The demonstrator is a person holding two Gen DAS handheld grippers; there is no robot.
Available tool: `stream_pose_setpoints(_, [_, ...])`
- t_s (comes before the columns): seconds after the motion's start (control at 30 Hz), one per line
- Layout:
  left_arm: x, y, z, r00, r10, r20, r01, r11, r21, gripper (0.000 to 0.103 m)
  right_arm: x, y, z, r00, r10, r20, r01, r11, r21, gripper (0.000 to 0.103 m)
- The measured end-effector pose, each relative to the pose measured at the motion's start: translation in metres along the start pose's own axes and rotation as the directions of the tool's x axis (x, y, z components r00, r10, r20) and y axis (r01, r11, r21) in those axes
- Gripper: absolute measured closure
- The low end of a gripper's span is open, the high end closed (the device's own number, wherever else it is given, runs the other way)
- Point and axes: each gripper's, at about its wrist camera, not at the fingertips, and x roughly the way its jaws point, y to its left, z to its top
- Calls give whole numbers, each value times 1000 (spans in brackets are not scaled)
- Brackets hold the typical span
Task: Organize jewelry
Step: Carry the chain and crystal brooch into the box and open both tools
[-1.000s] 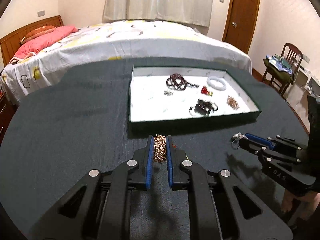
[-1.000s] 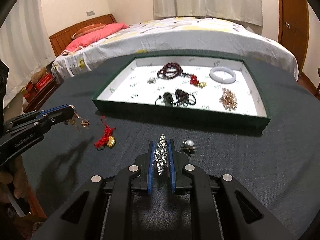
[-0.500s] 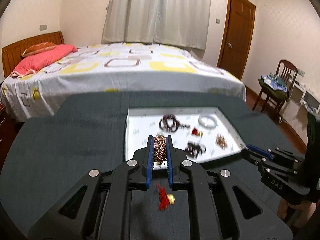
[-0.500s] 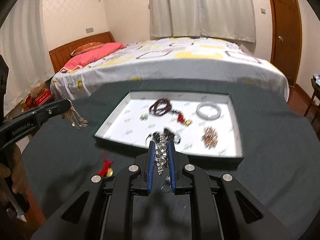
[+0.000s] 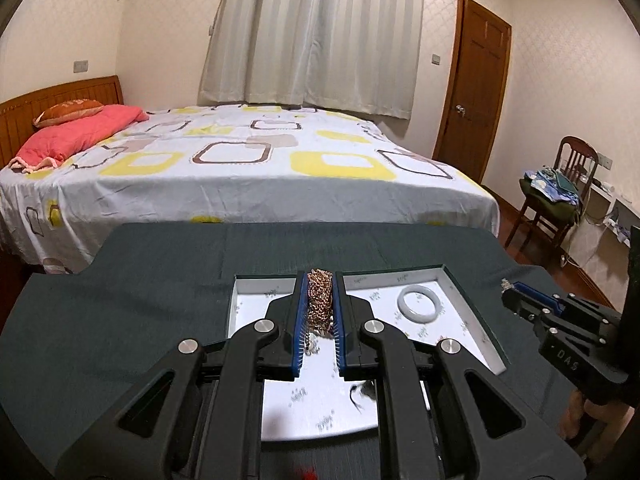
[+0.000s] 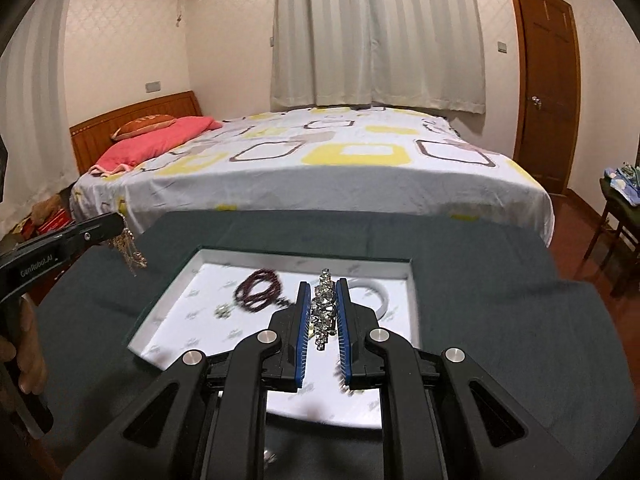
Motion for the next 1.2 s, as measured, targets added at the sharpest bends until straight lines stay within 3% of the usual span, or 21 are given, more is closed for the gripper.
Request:
stream_pose_setpoints(0.23, [55,18,-17,996,39,-86,-43,998,-38,91,46,-22,-11,998,-31,-61,32,999,8,90])
stream_pose_setpoints(0.53, [105,34,-44,977,80,-200,-89,995,-39,91,95,-36,-36,982,-38,-187,41,999,11,89])
stream_pose_setpoints(0.73, [117,36,-53,966,89,-242,-99,995,-29,91,112,-39,-48,967,-46,-252,50,999,13,90])
stream_pose_setpoints(1.1, [126,40,-63,954,84,-287,-99,994,-38,91,114,-42,-46,965,-47,-258,52,999,13,89])
stream_pose_setpoints(1.2, [126,41,-64,953,87,-290,-102,994,-36,89,112,-41,-45,969,-35,-246,41,999,20,79])
